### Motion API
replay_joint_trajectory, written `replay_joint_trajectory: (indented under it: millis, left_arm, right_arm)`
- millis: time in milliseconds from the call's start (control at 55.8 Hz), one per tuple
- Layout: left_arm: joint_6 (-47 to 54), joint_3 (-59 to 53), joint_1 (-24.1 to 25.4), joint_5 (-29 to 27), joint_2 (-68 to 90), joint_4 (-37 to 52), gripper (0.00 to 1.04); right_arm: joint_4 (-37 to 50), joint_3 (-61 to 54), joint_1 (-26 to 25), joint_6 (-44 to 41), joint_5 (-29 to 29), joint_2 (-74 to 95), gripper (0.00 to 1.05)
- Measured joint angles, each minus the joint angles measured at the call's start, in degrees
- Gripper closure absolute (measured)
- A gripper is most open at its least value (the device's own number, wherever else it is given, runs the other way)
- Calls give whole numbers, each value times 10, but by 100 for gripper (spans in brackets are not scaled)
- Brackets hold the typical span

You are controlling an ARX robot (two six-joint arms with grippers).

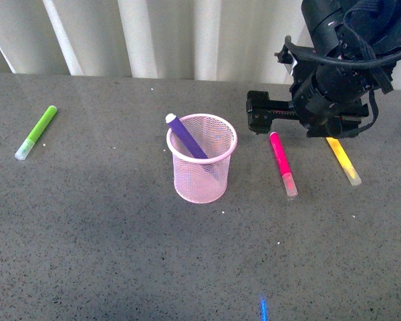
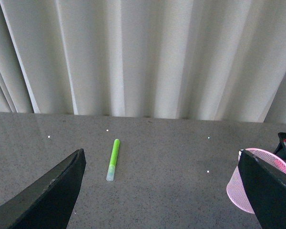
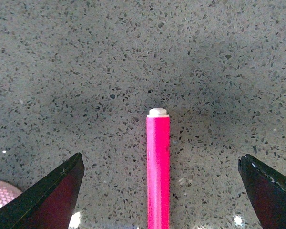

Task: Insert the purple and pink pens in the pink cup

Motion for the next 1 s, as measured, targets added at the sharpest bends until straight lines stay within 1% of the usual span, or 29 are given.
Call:
replay_joint_trajectory:
  millis: [287,592,681,789,825,915,1004]
  left_arm:
    - [0,0,0,0,0,0,7]
    - [0,0,0,0,0,0,7]
    - [0,0,0,0,0,0,7]
    - [0,0,0,0,0,0,7]
    - [0,0,0,0,0,0,7]
    - [0,0,0,0,0,0,7]
    - [0,0,0,0,0,0,7]
  right_arm:
    - [-26,67,3,21,1,63,7]
    - [-21,79,9,30,4,80,7]
    - [-12,78,9,31,11,81,17]
    - [-7,77,5,31,15,83,33]
    - [-6,76,2,31,15,83,42]
    - [-6,76,-5,31,14,83,60]
    - [-6,76,-11,31,11,83,72]
